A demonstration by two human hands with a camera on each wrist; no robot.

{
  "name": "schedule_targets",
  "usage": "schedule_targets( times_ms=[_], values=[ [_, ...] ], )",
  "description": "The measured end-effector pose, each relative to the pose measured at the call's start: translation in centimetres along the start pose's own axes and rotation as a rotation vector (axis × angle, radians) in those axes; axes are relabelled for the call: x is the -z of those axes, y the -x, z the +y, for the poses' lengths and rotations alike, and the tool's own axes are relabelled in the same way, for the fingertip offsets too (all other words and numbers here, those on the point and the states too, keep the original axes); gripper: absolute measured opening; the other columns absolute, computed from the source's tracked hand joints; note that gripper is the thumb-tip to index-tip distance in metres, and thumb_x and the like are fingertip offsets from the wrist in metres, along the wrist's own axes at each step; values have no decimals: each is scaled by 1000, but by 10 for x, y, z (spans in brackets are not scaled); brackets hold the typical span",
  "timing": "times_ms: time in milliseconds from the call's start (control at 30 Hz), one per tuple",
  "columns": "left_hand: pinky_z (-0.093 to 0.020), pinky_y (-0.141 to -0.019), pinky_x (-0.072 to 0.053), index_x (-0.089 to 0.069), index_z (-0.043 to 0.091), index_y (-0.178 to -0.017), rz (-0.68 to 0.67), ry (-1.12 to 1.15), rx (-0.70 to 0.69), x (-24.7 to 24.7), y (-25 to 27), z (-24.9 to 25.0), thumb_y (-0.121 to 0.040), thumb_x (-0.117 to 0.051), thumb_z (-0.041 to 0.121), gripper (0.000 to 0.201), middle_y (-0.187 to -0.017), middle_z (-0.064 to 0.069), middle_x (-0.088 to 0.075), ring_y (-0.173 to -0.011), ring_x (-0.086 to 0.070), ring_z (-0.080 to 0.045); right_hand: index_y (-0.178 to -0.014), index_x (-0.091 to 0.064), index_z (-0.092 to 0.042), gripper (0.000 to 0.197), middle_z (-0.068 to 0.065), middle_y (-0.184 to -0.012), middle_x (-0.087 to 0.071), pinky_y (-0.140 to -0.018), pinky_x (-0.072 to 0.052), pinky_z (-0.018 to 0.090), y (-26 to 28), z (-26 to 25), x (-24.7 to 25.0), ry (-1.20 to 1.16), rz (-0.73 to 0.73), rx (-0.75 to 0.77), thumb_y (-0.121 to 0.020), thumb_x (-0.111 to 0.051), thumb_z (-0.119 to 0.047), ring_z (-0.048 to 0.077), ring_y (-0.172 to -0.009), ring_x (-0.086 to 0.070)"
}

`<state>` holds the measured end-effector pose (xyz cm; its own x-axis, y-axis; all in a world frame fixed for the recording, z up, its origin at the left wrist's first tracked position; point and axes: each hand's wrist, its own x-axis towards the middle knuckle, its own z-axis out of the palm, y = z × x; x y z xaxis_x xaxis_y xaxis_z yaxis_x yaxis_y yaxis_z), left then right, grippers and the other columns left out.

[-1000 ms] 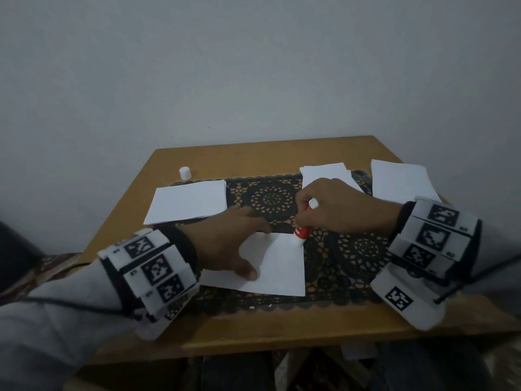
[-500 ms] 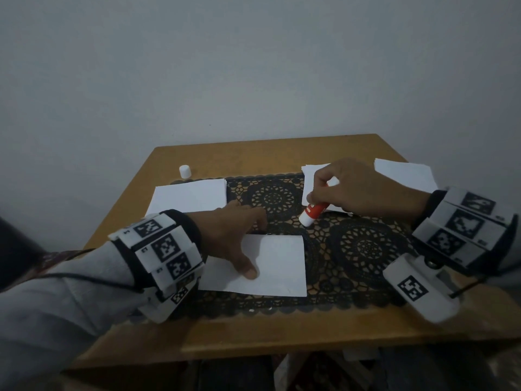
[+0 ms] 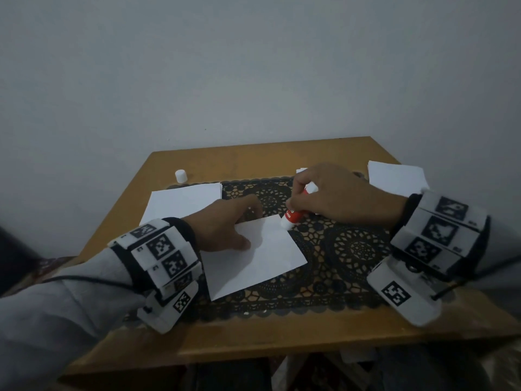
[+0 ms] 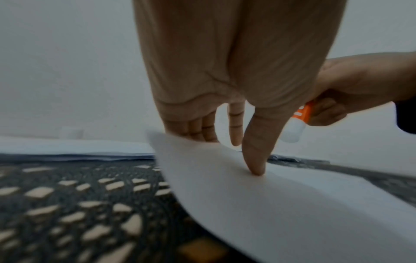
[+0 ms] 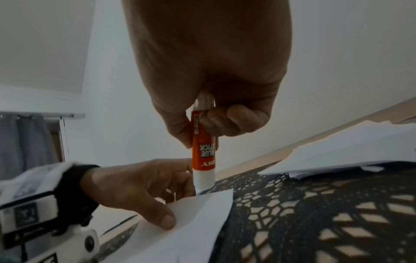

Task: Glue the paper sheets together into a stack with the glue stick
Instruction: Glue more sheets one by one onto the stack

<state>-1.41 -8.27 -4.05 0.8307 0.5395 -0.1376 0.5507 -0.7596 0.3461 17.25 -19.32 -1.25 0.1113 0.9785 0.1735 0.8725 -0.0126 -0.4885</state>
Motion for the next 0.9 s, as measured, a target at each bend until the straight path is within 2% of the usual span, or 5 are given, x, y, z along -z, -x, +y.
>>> schedule_targets(
  times_ms=[133, 433, 600, 733, 900],
  values=[
    [-30, -87, -42, -52, 36, -127, -12, -198, -48, -5, 0, 4, -86, -67, 27, 45, -111, 1, -47, -104, -47, -17, -82, -70, -16, 21, -3, -89, -67, -72, -50, 40, -8, -1, -11, 8, -17, 15, -87, -66, -36, 24, -83, -65],
    [-34, -102, -35, -46, 36, -139, -47, -318, -68, -8, 7, 4, -91, -60, 32, 50, -127, 0, -41, -118, -36, -19, -79, -65, -16, 16, -7, -88, -60, -64, -39, 27, -28, -1, -34, 106, -62, 43, -88, -64, -30, 13, -79, -56],
    [-31, -100, -35, -43, 34, -141, -45, -321, -63, -9, 7, 5, -91, -59, 31, 52, -127, -1, -40, -117, -37, -20, -74, -72, -16, 13, -10, -79, -67, -52, -33, 15, -17, 0, -30, 90, -92, 55, -83, -68, -25, 0, -62, -54],
    [-28, -96, -34, -45, 35, -139, -47, -306, -60, -8, 6, 4, -90, -61, 34, 51, -126, 0, -43, -116, -38, -18, -73, -73, -19, 13, -12, -80, -68, -66, -51, 27, -1, -1, -23, 60, -166, 35, -81, -70, -28, 6, -72, -61],
    [-29, -87, -37, -48, 37, -130, -53, -280, -32, -8, 0, 6, -84, -64, 49, 51, -115, 2, -45, -108, -41, -17, -70, -72, -20, 14, -11, -78, -68, -68, -52, 31, 17, -6, -17, 81, -224, 22, -81, -69, -29, 9, -72, -62]
  ],
)
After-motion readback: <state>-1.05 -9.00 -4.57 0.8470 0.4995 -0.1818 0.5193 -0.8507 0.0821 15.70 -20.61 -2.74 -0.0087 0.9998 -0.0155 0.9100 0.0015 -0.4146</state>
